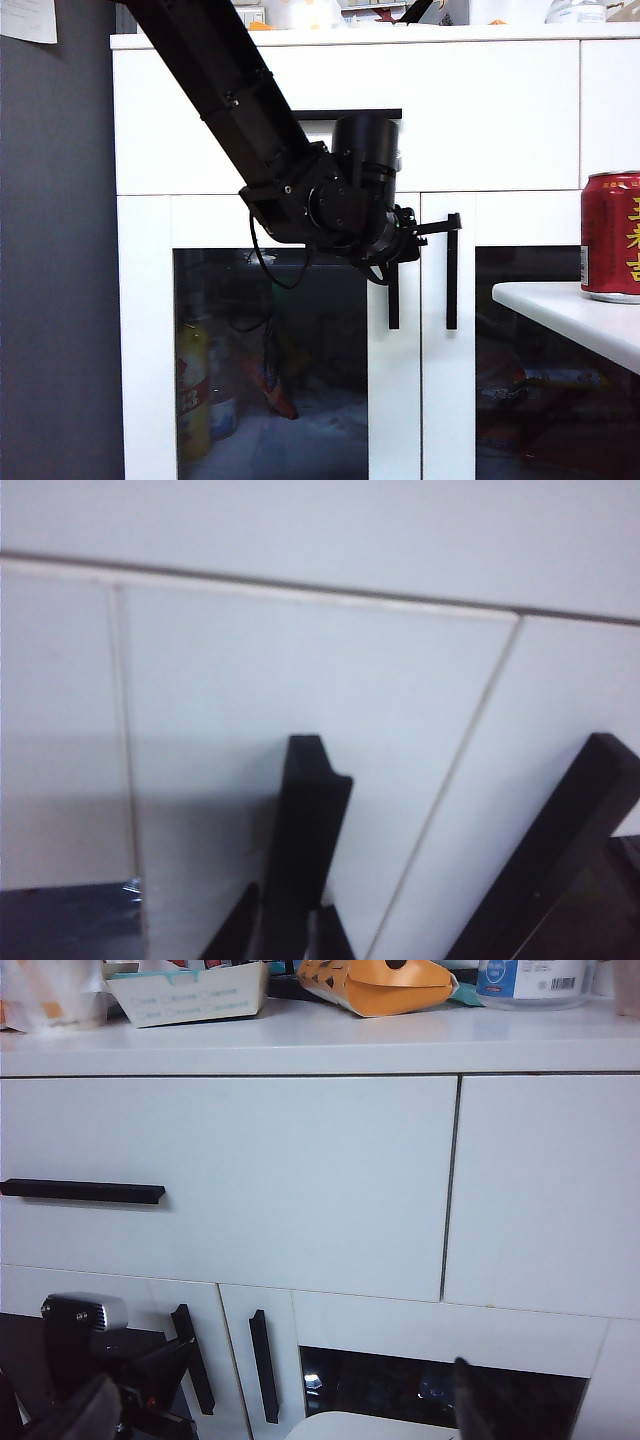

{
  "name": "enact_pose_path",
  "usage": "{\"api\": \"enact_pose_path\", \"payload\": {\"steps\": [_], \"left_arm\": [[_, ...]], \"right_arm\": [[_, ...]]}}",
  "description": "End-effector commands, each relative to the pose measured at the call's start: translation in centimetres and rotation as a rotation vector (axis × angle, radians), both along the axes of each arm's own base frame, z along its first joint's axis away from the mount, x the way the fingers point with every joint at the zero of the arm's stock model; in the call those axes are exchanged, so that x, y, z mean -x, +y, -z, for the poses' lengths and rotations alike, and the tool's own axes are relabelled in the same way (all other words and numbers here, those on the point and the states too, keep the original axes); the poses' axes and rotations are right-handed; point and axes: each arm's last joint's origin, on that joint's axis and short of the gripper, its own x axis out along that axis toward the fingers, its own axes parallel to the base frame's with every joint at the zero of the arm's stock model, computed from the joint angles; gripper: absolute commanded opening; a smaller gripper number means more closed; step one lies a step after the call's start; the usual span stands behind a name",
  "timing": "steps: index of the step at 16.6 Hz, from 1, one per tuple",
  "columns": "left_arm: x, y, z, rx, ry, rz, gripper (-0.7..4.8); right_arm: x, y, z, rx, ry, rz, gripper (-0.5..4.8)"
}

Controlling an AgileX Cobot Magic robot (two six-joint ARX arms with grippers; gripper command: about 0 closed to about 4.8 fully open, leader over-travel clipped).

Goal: Open the left door of the white cabinet, pick up a can of beverage from the table on the right, place it inside the cabinet, and finally close the cabinet door.

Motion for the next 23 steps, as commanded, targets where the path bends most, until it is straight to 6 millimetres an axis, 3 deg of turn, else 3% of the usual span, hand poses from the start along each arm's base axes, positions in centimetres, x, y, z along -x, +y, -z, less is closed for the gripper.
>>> {"api": "enact_pose_path", "payload": {"steps": [1, 3, 7, 10, 11, 12, 13, 14, 17, 20, 23], "left_arm": [[1.7, -1.4, -0.8, 0.089, -0.057, 0.111, -0.05], [2.7, -0.9, -0.5, 0.133, -0.104, 0.119, -0.06], [4.8, 0.9, 0.6, 0.067, -0.032, 0.124, -0.06], [6.6, 2.8, 0.7, 0.026, 0.011, 0.123, -0.05], [7.3, 3.3, 0.6, 0.018, 0.020, 0.125, -0.06], [8.1, 4.1, 0.3, 0.009, 0.030, 0.127, -0.06], [9.0, 4.6, 0.0, 0.004, 0.035, 0.133, -0.06], [9.4, 5.1, -0.3, 0.002, 0.037, 0.132, -0.06], [10.2, 5.6, -0.9, 0.004, 0.035, 0.139, -0.05], [10.2, 5.6, -1.0, 0.003, 0.036, 0.139, -0.05], [10.2, 5.5, -0.9, -0.005, 0.044, 0.139, -0.06]], "right_arm": [[0.2, 0.0, -0.3, 0.003, -0.021, -0.006, 4.31], [0.1, 0.0, -0.3, 0.003, -0.021, -0.006, 4.31], [-0.2, 0.0, -0.1, 0.003, -0.006, -0.006, 4.31], [-1.8, 0.5, 0.7, -0.005, 0.054, -0.076, 4.16], [-2.6, 0.8, 1.1, -0.011, 0.079, -0.100, 3.79], [-4.2, 1.2, 2.0, -0.012, 0.124, -0.133, 2.50], [-5.7, 1.6, 2.8, -0.011, 0.144, -0.167, 0.74], [-7.0, 2.1, 3.3, -0.006, 0.140, -0.199, -0.12], [-10.2, 3.1, 4.7, -0.008, 0.192, -0.250, -0.05], [-9.4, 3.0, 3.7, -0.008, 0.171, -0.252, -0.05], [-7.0, 2.4, 1.4, 0.007, 0.064, -0.172, -0.05]]}}
